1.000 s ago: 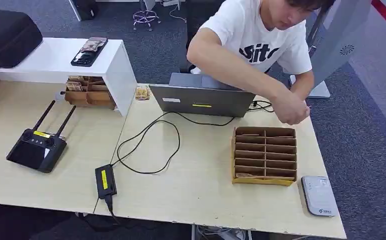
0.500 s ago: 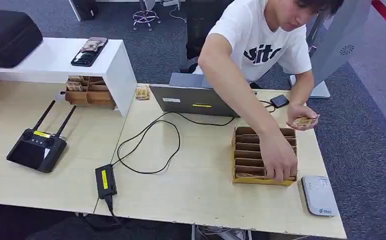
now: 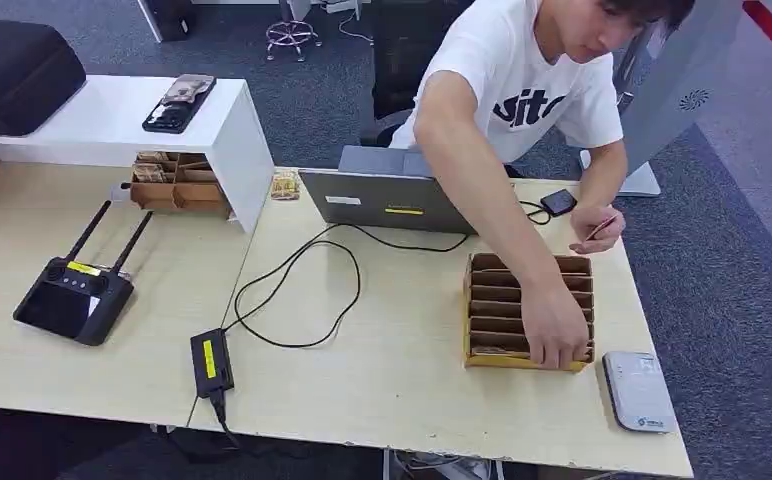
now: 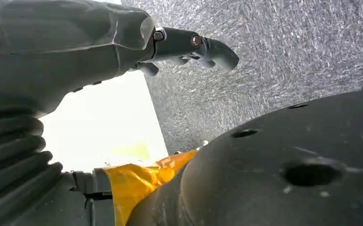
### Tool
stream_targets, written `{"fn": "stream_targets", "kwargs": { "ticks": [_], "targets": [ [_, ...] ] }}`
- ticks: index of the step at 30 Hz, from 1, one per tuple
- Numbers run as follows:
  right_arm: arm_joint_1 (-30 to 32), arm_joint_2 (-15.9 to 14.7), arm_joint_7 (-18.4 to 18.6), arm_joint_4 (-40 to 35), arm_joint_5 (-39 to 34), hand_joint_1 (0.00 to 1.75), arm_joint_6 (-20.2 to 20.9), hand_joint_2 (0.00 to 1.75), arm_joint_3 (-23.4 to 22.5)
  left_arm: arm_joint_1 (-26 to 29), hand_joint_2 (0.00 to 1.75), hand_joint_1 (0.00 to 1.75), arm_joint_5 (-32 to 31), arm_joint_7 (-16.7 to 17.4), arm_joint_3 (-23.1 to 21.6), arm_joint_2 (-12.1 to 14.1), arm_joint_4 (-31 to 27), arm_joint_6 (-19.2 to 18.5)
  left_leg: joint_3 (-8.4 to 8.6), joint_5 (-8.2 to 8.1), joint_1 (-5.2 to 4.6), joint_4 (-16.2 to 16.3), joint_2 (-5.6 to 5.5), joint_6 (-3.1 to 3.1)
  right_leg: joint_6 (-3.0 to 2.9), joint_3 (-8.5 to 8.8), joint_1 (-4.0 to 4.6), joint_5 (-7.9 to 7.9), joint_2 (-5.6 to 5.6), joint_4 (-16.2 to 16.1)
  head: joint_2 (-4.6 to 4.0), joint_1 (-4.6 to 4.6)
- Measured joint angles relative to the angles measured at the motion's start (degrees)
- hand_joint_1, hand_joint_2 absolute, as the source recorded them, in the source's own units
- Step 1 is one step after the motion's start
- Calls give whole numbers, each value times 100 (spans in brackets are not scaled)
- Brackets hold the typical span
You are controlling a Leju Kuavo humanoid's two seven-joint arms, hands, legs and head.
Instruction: Pass the card to the sensor for recognition and then transmit it.
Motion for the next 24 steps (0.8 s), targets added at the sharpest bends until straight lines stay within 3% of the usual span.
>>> {"fn": "stream_targets", "kwargs": {
  "ticks": [11, 12, 19, 24],
  "targets": [
    [35, 35, 90, 7, 208, 0, -33, 0, 296, 69, 0, 0, -42, -147, 4, -28, 0, 99, 2, 0, 0, 0, -1, 0, 0, 1, -2, 0, 0, 0, 0, 0],
    [37, 35, 90, 7, 226, 0, -38, 175, 320, 70, 0, 0, -50, -147, 4, -31, 0, 127, 3, 0, 0, 0, -1, 0, 0, 1, -3, 0, 0, 0, 0, 0],
    [43, 46, 151, 9, 304, 0, -239, 175, 361, 157, 0, 0, 127, -440, 105, -79, 0, 621, 3, -2, 0, 0, 2, -2, 0, -9, -2, 0, 4, -1, 0, 0],
    [47, 66, 151, 13, 304, 0, -256, 175, 361, 216, 0, 0, 190, -516, 173, -111, 0, 704, 3, -2, 0, 0, 1, -3, 0, -12, 0, -1, 4, -1, 0, 0]
  ]
}}
